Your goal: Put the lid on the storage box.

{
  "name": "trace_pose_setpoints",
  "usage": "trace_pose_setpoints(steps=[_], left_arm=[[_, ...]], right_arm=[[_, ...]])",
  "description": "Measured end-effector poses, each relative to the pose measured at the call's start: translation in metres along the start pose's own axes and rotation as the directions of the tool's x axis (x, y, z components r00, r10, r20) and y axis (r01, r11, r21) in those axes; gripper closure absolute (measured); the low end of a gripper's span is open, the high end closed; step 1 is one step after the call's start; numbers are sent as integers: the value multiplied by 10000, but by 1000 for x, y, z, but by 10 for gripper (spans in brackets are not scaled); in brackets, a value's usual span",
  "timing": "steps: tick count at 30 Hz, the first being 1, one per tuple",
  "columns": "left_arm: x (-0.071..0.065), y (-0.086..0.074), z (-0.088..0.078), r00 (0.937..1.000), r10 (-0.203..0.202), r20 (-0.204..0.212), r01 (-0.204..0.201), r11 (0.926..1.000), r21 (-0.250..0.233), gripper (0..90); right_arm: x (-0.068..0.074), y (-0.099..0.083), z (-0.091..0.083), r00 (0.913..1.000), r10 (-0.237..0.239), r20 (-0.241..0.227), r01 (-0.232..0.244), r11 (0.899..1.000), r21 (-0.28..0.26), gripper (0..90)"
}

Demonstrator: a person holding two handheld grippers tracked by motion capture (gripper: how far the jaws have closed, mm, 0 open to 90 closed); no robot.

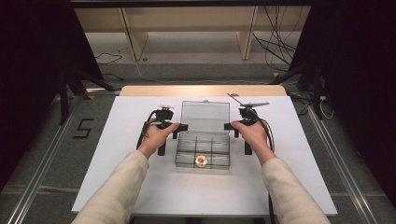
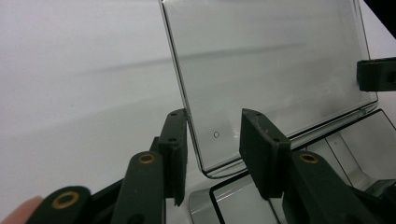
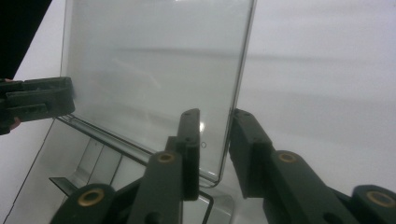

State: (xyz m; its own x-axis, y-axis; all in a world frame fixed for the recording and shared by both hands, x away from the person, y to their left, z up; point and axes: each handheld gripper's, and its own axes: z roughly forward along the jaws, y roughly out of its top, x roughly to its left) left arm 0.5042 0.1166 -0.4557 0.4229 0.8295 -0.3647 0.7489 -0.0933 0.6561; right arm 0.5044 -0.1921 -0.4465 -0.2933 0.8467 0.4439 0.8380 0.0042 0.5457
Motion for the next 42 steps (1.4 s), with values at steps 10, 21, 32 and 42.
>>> trace_pose_setpoints(steps=[10,21,32,42], left_arm=[[2,1,-5,9989,454,144,-452,9989,-111,675],[1,0,-7,9925,1223,-87,-1226,9916,-407,654],[2,7,-8,9886,1307,-747,-1409,9781,-1533,596],[4,8,-6,9917,1284,-104,-1285,9808,-1467,706]], right_arm=[[2,-2,-7,9986,-520,90,522,9983,-252,828],[3,-6,-9,9978,-631,177,639,9967,-492,840],[3,-8,-10,9969,-764,209,776,9949,-641,846],[3,-9,-10,9952,-949,222,963,9927,-722,850]])
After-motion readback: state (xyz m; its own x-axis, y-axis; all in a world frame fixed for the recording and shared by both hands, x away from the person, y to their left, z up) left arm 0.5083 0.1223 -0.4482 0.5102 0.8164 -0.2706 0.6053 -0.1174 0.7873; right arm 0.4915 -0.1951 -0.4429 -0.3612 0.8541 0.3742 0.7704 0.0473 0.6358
